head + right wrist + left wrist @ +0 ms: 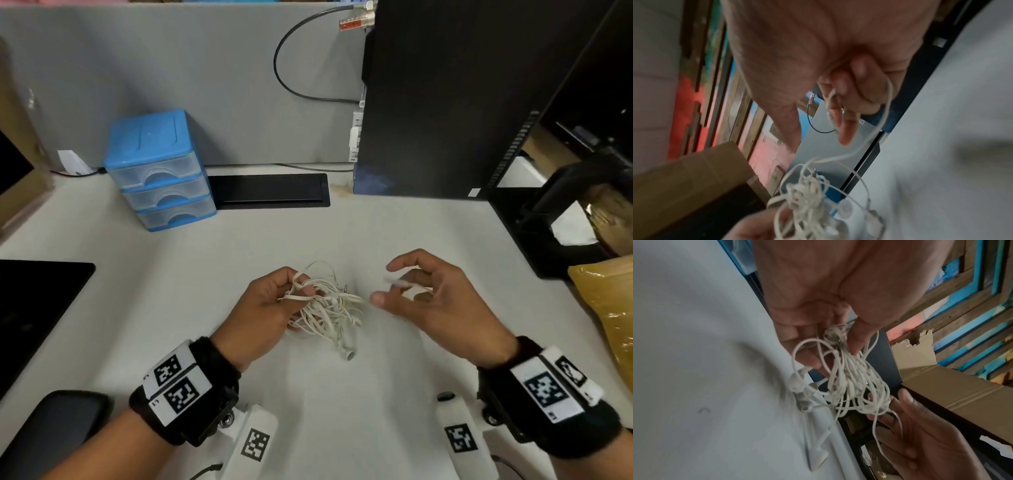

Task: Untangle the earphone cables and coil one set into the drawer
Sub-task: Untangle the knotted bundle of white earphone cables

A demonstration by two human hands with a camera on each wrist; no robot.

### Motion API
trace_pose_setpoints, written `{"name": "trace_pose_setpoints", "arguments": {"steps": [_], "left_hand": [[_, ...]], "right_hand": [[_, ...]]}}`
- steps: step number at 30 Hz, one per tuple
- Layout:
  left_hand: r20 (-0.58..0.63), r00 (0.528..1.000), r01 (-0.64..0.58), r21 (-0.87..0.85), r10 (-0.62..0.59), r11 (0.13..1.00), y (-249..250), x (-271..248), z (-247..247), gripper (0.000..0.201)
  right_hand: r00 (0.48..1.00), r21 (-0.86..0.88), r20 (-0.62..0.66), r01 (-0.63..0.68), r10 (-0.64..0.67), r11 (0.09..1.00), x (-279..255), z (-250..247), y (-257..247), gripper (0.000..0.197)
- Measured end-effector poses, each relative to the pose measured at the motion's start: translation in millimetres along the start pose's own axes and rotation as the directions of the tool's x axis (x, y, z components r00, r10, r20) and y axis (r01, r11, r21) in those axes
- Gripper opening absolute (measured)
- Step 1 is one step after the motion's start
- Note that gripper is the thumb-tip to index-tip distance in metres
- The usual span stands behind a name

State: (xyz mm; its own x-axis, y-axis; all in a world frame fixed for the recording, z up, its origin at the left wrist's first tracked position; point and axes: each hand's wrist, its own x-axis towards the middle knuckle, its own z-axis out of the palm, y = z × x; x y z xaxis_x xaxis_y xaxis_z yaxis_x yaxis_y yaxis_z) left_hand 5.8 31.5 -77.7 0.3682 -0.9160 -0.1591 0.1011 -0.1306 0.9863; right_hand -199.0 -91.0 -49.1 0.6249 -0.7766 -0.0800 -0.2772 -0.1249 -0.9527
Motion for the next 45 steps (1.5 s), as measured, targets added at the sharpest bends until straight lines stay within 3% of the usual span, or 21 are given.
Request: {"name": "trace_pose_setpoints", "arguments": {"steps": [2,4,6,8,13,17,22,27,38,45], "left_hand": [[-0.047,0.999,-0.01,0.002,0.01,1.0,-2,1,-1,0.006],[-0.083,0.997,-0.007,-0.008,0.006,1.0,-3,2,-4,0.004],[-0.091,0.996,-0.022,-0.004,0.022,1.0,-4,3,-5,0.003],[-0.08,0.995,-0.065,-0.02,0.063,0.998,-2,2,-4,0.003],[-0.061,0.988,-0.145,-0.035,0.143,0.989,-2,0,-1,0.022],[-0.058,0.982,-0.18,-0.036,0.178,0.983,-5,0,-1,0.013],[-0.039,0.979,-0.196,0.046,0.198,0.979,-7,-4,3,0.009],[-0.08,0.984,-0.158,0.041,0.161,0.987,-6,-5,6,0.013],[-0.102,0.984,-0.144,0.055,0.149,0.988,-5,-7,8,0.015],[-0.079,0.987,-0.132,0.071,0.137,0.989,-4,-11,10,0.018]], "right_hand": [[0.998,-0.17,0.062,0.006,0.004,0.985,-2,0,3,0.048],[0.993,-0.284,0.122,0.046,-0.012,0.958,-4,0,3,0.031],[0.986,-0.29,0.165,0.084,-0.036,0.953,-5,3,1,0.009],[0.981,-0.257,0.183,0.102,-0.055,0.961,-7,6,-2,0.003],[0.973,-0.068,0.226,0.066,-0.049,0.996,-12,18,0,0.034],[0.979,0.143,0.194,0.025,-0.053,0.989,-15,21,-8,0.028],[0.989,0.075,0.101,0.099,-0.107,0.992,-12,26,2,0.015],[0.986,0.099,0.082,0.14,-0.148,0.985,-14,23,-1,0.027],[0.984,-0.07,0.068,0.171,-0.166,0.983,-12,20,4,0.007],[0.951,-0.472,0.014,0.278,-0.308,0.837,-13,22,15,0.013]]}}
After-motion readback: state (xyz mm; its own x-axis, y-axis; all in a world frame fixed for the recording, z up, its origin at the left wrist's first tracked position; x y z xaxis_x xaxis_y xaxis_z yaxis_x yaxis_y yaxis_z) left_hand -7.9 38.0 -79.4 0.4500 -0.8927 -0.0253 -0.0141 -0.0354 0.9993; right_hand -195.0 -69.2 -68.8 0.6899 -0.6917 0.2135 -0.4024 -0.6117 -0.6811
